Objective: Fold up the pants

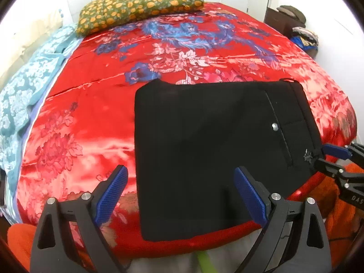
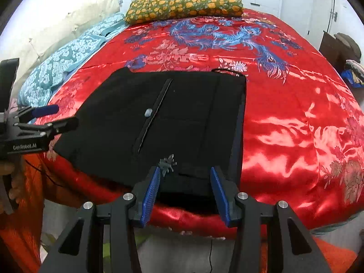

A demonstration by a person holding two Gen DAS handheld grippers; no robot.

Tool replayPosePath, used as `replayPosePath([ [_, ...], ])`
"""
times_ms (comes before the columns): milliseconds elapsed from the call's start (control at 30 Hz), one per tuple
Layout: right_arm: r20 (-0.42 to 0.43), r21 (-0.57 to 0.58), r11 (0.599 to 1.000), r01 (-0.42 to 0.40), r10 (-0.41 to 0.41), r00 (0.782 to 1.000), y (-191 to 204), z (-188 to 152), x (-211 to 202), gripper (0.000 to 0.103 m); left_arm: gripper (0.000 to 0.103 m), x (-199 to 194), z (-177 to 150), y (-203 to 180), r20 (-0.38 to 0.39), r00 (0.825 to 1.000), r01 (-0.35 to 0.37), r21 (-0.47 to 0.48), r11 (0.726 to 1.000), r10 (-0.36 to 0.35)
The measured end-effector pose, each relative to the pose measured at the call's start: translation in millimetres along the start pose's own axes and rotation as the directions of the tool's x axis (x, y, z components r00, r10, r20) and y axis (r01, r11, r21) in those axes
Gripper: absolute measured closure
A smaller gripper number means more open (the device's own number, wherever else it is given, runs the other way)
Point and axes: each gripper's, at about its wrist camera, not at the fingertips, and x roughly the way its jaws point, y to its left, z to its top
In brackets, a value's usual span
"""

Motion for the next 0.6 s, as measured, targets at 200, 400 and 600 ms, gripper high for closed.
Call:
replayPosePath([
  [200, 0.056, 0.054, 0.998, 0.036, -0.039, 0.998, -24.6, -16.1, -34.6, 0.014, 0.008, -2.0, -13.7, 49.5, -0.026, 0.995, 0.094, -0.073, 0.993, -0.096],
  [400, 0.098, 0.203, 0.97, -0.136, 0.119, 0.988, -58.6, -16.1, -39.1, 0.014, 0.008, 11.6, -26.9, 101.5, -0.026, 0.977, 0.2, -0.242, 0.949, -0.212],
  [600, 0.056, 0.333, 0.899, -0.284, 0.281, 0.958, -97.5, 5.9, 14.8, 0.014, 0.008, 46.9, -12.8, 93.4, -0.052, 0.909, 0.386, -0.276, 0.88, -0.414],
])
